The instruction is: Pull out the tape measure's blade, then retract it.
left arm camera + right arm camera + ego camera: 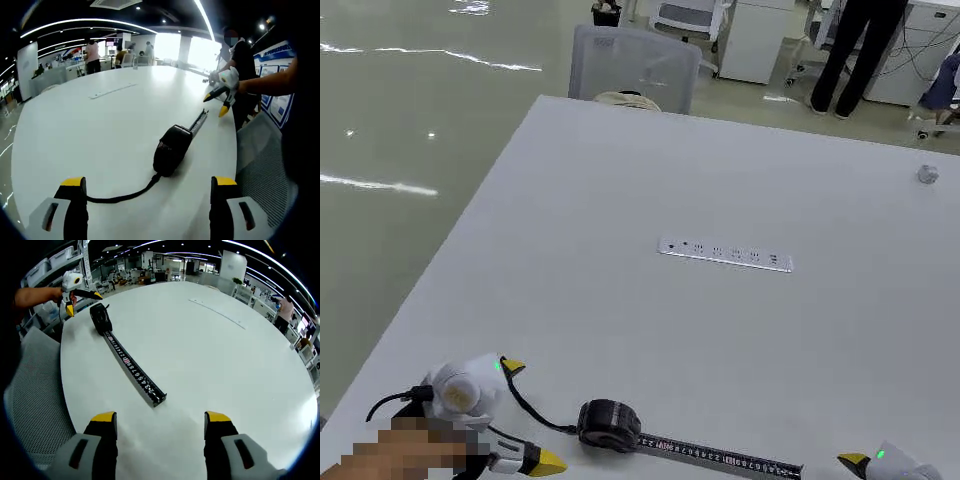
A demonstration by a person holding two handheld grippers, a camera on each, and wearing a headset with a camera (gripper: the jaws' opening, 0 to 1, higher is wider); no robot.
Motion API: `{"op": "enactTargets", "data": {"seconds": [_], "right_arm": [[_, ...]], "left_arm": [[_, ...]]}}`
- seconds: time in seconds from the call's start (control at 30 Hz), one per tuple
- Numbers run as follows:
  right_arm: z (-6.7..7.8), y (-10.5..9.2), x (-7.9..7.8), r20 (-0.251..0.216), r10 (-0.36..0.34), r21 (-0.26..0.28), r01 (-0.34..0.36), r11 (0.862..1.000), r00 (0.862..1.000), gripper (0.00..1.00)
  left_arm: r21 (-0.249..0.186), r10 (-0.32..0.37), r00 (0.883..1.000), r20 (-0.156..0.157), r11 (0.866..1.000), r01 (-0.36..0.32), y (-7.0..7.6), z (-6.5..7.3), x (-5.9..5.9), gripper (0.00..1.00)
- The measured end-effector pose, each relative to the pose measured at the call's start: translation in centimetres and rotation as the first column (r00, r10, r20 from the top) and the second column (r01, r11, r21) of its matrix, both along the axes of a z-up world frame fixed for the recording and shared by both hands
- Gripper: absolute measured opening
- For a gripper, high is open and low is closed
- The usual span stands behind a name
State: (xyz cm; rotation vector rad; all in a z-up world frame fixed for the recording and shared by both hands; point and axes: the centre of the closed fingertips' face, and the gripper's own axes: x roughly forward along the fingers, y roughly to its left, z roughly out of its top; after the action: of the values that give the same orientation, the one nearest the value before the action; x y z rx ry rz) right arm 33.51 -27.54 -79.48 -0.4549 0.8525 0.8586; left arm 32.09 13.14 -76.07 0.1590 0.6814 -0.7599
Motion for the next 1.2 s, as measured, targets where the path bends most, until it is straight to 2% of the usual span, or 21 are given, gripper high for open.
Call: {"op": "enactTargets", "data": {"seconds": [0.1,0.2,0.3,0.33,0.4,0.5,0.67,0.7,0.73,0.8,0.87,0.9,1.0,1.1,1.2], "right_arm": [[0.5,-1.0,-0.5,0.017,-0.038,0.02,0.038,0.999,0.999,0.76],[0.8,-1.7,-1.1,0.028,-0.067,0.03,0.066,0.997,0.997,0.8],[1.6,-2.3,-1.7,0.059,-0.114,0.056,0.111,0.992,0.992,0.88],[2.1,-2.5,-2.1,0.07,-0.15,0.085,0.144,0.986,0.986,0.91],[2.5,-2.8,-3.0,0.093,-0.168,0.115,0.157,0.981,0.981,0.92],[2.5,-3.9,-4.4,0.095,-0.199,0.115,0.188,0.975,0.975,0.95],[3.1,-5.1,-6.3,0.114,-0.243,0.138,0.227,0.964,0.963,0.99],[3.3,-5.4,-6.4,0.121,-0.256,0.144,0.238,0.96,0.959,1.0],[3.6,-5.5,-6.7,0.126,-0.272,0.161,0.251,0.955,0.954,1.0],[3.9,-5.6,-7.6,0.132,-0.269,0.172,0.246,0.954,0.954,0.99],[4.0,-6.1,-8.1,0.148,-0.266,0.16,0.242,0.957,0.953,0.99],[4.3,-6.4,-8.6,0.157,-0.264,0.156,0.24,0.958,0.952,0.99],[4.6,-7.3,-9.3,0.152,-0.28,0.18,0.252,0.951,0.948,0.99],[3.9,-8.1,-10.4,0.116,-0.29,0.176,0.267,0.947,0.95,1.0],[3.6,-8.5,-11.0,0.11,-0.297,0.157,0.279,0.948,0.948,1.0]], "left_arm": [[-0.013,0.053,0.999,-0.006,0.998,-0.053,1.5,0.0,-0.7,1.0],[-0.024,0.098,0.995,0.004,0.995,-0.098,2.7,0.0,-1.3,1.0],[-0.058,0.172,0.985,0.027,0.984,-0.17,3.7,0.4,-2.0,1.0],[-0.078,0.201,0.979,0.037,0.977,-0.197,4.1,0.5,-2.3,1.0],[-0.093,0.228,0.973,0.047,0.97,-0.223,4.8,0.5,-3.4,1.0],[-0.116,0.267,0.961,0.066,0.959,-0.258,5.7,1.0,-4.8,1.0],[-0.14,0.326,0.942,0.078,0.939,-0.314,7.4,1.8,-6.7,1.0],[-0.145,0.337,0.938,0.08,0.935,-0.324,7.6,2.0,-6.9,1.0],[-0.167,0.36,0.93,0.074,0.924,-0.345,7.7,2.5,-7.1,1.0],[-0.224,0.397,0.916,0.066,0.9,-0.374,7.7,3.4,-7.3,1.0],[-0.212,0.386,0.919,0.079,0.907,-0.363,7.7,3.6,-7.7,1.0],[-0.191,0.378,0.921,0.091,0.915,-0.356,7.6,3.6,-7.9,1.0],[-0.161,0.362,0.927,0.099,0.925,-0.344,7.4,3.4,-8.5,1.0],[-0.17,0.368,0.925,0.096,0.922,-0.349,7.6,3.4,-8.8,1.0],[-0.168,0.373,0.922,0.1,0.92,-0.354,8.0,3.3,-8.8,1.0]]}}
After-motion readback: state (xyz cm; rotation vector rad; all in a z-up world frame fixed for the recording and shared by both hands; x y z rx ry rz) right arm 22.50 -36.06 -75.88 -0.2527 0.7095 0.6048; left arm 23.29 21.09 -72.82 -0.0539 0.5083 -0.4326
